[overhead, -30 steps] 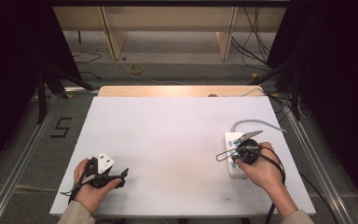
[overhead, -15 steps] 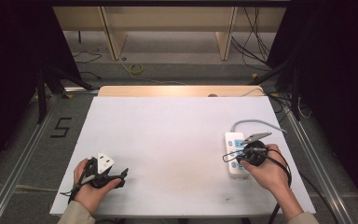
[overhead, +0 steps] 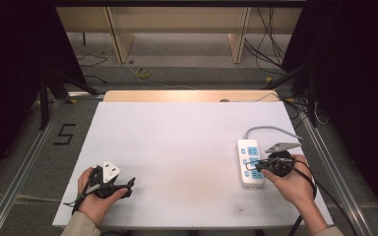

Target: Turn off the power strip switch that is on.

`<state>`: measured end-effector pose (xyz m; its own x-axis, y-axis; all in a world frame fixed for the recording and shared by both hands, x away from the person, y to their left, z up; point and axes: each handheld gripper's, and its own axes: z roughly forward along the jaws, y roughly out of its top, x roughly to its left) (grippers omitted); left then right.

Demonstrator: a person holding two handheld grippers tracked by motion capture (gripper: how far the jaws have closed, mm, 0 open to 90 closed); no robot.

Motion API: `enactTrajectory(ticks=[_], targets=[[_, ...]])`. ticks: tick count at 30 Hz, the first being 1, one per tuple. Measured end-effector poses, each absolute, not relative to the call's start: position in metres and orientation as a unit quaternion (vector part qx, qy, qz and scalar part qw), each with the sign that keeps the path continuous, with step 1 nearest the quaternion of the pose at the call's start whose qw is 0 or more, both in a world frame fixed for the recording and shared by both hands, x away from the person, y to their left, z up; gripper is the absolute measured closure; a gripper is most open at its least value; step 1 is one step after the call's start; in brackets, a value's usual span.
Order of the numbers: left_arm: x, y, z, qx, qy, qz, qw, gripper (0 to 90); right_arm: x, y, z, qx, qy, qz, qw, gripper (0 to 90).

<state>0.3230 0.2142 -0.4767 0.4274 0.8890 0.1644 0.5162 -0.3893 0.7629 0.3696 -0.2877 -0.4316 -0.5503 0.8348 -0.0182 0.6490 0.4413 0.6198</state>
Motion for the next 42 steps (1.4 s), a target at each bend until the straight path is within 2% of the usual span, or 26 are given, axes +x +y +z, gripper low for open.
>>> enactTrajectory(ticks=[9, 36, 42], targets=[[0.323, 0.215, -0.477, 0.781, 0.45, 0.29, 0.321, 14.5, 0.365, -0.302, -0.434, 0.463, 0.813, 0.304, 0.179, 71.4], [0.324, 0.215, -0.478, 0.779, 0.454, 0.287, 0.323, 14.7, 0.354, -0.327, -0.454, 0.485, 0.772, 0.353, 0.209, 46.2], [0.324, 0.215, -0.478, 0.782, 0.452, 0.286, 0.32, 14.6, 0.35, -0.332, -0.457, 0.494, 0.76, 0.361, 0.219, 44.4]])
